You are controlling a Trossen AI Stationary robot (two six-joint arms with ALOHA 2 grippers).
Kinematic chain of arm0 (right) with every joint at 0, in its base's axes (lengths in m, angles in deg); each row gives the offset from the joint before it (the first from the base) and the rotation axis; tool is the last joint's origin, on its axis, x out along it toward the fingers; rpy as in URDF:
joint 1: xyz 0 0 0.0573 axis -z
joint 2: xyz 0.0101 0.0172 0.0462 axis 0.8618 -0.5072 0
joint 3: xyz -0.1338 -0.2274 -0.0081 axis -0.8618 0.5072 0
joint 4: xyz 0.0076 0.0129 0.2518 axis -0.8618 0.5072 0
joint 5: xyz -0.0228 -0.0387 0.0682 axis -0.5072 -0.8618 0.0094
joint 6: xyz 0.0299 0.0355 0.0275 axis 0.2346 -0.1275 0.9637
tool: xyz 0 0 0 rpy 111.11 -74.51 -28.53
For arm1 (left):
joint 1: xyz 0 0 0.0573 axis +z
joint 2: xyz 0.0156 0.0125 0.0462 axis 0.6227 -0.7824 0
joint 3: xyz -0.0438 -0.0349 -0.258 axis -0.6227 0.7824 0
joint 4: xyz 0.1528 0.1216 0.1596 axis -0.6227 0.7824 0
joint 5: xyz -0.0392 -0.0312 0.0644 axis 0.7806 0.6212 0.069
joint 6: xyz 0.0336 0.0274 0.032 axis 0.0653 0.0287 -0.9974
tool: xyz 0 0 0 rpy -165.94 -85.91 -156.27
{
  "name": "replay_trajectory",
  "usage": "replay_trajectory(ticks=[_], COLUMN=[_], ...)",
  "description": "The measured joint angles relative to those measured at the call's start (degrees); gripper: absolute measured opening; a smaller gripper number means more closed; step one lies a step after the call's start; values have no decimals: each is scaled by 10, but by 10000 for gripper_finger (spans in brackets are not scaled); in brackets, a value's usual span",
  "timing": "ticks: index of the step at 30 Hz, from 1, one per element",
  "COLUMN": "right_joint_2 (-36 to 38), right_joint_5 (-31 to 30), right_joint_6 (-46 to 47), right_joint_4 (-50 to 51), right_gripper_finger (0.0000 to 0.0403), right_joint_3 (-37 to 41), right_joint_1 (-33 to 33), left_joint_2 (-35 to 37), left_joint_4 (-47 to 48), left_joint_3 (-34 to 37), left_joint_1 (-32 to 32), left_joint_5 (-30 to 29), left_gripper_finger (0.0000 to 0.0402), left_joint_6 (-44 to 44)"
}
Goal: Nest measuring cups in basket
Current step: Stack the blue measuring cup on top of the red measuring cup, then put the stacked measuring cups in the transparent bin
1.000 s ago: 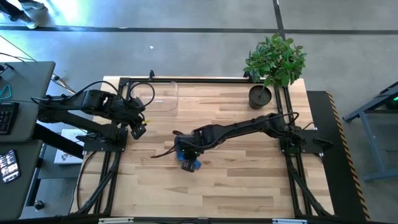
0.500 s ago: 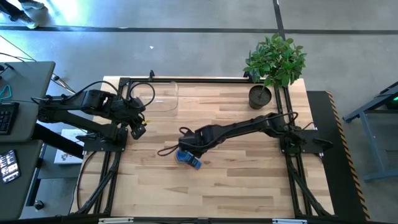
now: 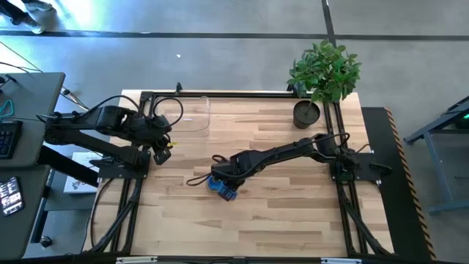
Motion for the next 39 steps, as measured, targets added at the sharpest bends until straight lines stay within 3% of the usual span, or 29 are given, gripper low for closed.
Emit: replay_trajectory(ticks=[3,14,26,39], right_joint_2=[0,0,0,0], right_joint_5=[21,-2,-23,-151], right_joint_6=[0,63,71,78], right_joint_4=[-9,18,85,284], right_gripper_finger=[78,78,78,78], right_joint_3=[0,0,-60,-200], right_joint_1=[0,3,5,8], left_joint_2=[0,0,0,0], left_joint_4=[0,0,0,0], left_joint_3=[0,0,0,0], left_joint_1=[0,0,0,0], left_joint_5=[-1,-2,-2,-1], left_gripper_finger=[85,85,85,85], left_joint_6=[0,-31,-85,-120])
